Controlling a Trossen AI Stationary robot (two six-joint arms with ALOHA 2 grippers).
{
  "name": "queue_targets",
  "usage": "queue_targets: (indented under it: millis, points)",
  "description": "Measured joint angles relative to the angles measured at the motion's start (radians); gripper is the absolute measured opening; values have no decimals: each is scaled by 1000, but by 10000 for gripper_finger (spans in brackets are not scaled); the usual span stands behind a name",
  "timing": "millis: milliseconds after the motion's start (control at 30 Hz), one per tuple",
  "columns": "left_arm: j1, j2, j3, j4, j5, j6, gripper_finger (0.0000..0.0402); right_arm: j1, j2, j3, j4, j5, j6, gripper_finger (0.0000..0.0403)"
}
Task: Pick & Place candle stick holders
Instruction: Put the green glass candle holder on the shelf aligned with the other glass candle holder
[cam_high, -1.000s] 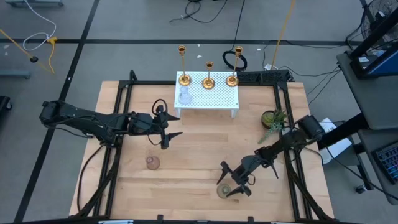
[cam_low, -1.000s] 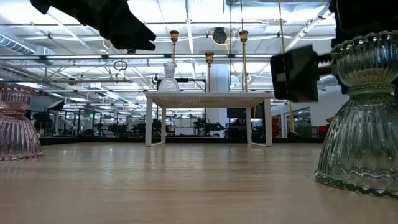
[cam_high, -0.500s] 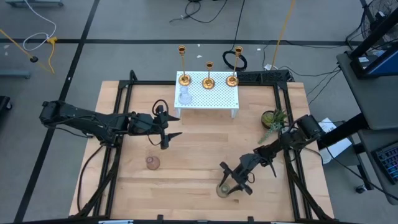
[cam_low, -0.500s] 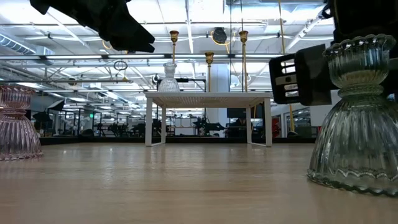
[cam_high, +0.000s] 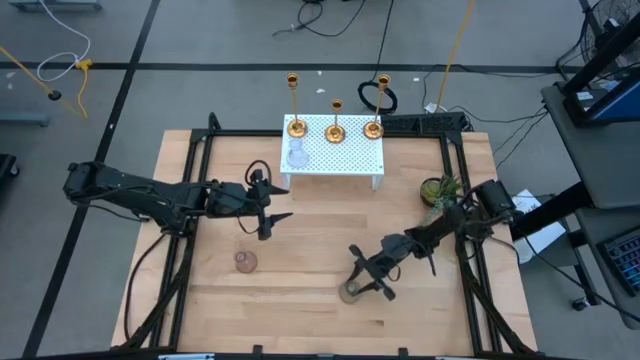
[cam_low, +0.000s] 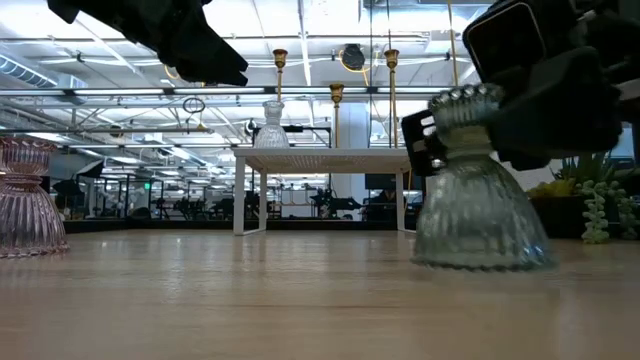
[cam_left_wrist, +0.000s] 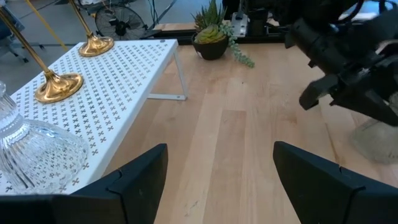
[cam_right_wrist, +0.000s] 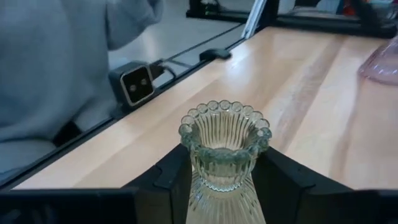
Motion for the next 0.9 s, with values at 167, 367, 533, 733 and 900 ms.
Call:
queue_targets:
  millis: [167,367,533,733,900]
  points:
    - [0,0,0,-14,0,0,298,-36,0,0,55,1,-2,143]
    - [0,0,0,-14,0,-1,298,-110,-79,0,89,31,-7,138]
    - [0,0,0,-13,0,-1,298,-184,-228,0,85,210,-111,142]
    - [0,0,0,-9,-1,1,298,-279,-362,35,44,546,-259,140]
    - [0,0,0,22,-1,4,298,-391,-361,152,-116,580,-232,142]
